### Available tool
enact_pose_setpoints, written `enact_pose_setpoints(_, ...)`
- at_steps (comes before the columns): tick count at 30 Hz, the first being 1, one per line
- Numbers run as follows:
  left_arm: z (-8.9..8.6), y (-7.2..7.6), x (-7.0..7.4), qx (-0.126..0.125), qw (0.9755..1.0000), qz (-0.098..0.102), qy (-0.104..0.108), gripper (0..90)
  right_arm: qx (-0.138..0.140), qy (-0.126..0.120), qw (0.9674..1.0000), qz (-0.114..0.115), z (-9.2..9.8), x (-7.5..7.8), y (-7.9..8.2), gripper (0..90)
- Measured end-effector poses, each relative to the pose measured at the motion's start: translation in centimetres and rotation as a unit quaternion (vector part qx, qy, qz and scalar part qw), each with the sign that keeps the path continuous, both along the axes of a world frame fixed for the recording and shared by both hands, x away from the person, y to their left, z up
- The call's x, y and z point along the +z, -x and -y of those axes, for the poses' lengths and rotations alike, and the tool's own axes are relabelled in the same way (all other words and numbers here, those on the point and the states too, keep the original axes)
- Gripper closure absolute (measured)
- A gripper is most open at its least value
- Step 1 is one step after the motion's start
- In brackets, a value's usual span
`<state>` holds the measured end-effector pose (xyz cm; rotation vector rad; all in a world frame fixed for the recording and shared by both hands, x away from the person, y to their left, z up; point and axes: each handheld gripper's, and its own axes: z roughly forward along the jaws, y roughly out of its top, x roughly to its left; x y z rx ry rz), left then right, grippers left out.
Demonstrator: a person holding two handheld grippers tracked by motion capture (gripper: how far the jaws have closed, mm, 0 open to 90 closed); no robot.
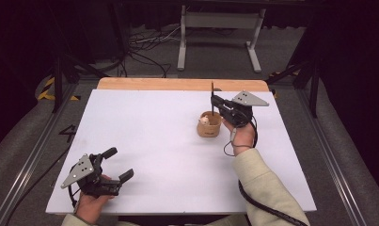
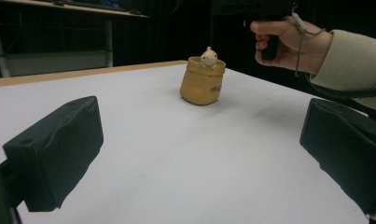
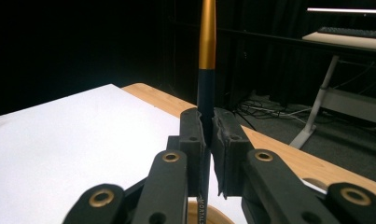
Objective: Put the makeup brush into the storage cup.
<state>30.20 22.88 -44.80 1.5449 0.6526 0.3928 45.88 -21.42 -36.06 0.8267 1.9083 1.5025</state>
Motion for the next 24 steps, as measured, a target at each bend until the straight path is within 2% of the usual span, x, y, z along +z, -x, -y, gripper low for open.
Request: enact_pose_setpoints(24, 0.1, -0.1, -0.1, -0.004, 1.0000, -0.002, -0.004, 0.1, -0.002, 0.006, 0.9997, -0.024, 0.3, -2.5, -0.2, 83.5)
